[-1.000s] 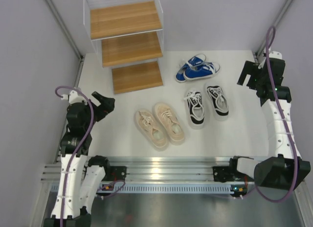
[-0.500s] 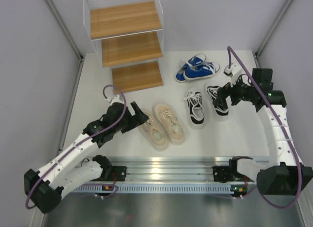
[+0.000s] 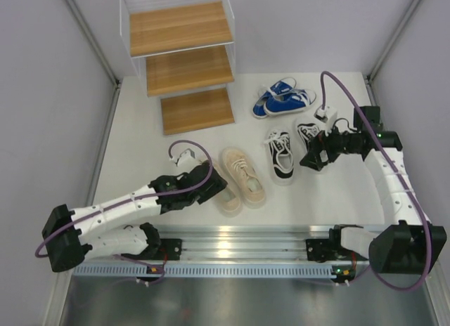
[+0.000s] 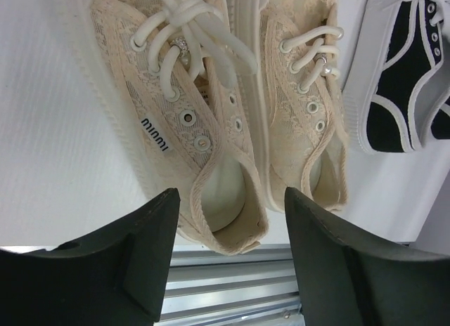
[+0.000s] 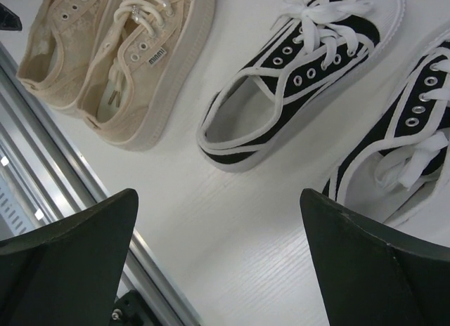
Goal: Place and organize the shoes onto the shoe shelf
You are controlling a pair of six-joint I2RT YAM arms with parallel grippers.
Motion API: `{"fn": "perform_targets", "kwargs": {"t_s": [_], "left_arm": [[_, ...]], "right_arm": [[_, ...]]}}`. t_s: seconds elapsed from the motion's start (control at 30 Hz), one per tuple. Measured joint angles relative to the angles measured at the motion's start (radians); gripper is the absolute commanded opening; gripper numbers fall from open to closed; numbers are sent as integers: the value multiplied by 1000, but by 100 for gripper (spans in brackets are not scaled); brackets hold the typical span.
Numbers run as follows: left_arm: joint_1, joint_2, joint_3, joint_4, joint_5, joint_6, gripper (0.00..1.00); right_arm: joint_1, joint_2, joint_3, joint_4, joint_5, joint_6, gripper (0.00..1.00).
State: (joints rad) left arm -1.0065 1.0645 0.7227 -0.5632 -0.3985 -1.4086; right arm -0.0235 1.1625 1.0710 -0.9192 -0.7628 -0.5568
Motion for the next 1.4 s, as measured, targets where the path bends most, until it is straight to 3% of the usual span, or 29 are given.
{"fn": "perform_targets", "kwargs": {"t_s": [0.1,0.47,0.67,0.83,0.87,1.1,1.23,1.3,1.4], "left_arm": [[-6,0,10,-18,-12,-30,58],[-13,59,10,-45,-27,-29,55],[-14,127,7,-44,-37,-18,46],[-22,217,3,-41,-50,-2,18],[-24,222,3,-43,-59,2,0],[-35,208,-2,-54,-140,90,0],[-23,90,-32,-60,-255,231,0],[17,-12,-51,-48,-270,336,0],[167,-154,-98,18,-233,485,0]], "right_arm": [[0,0,-12,10,-7,5,99],[0,1,-32,60,-49,39,99],[0,-1,-56,77,-63,52,99],[0,-17,-77,90,-73,57,99],[0,-19,-79,90,-75,58,99],[0,-24,-83,97,-81,59,99],[0,-26,-83,97,-84,51,99],[0,-31,-83,97,-85,45,99],[0,-32,-83,97,-91,40,99]]}}
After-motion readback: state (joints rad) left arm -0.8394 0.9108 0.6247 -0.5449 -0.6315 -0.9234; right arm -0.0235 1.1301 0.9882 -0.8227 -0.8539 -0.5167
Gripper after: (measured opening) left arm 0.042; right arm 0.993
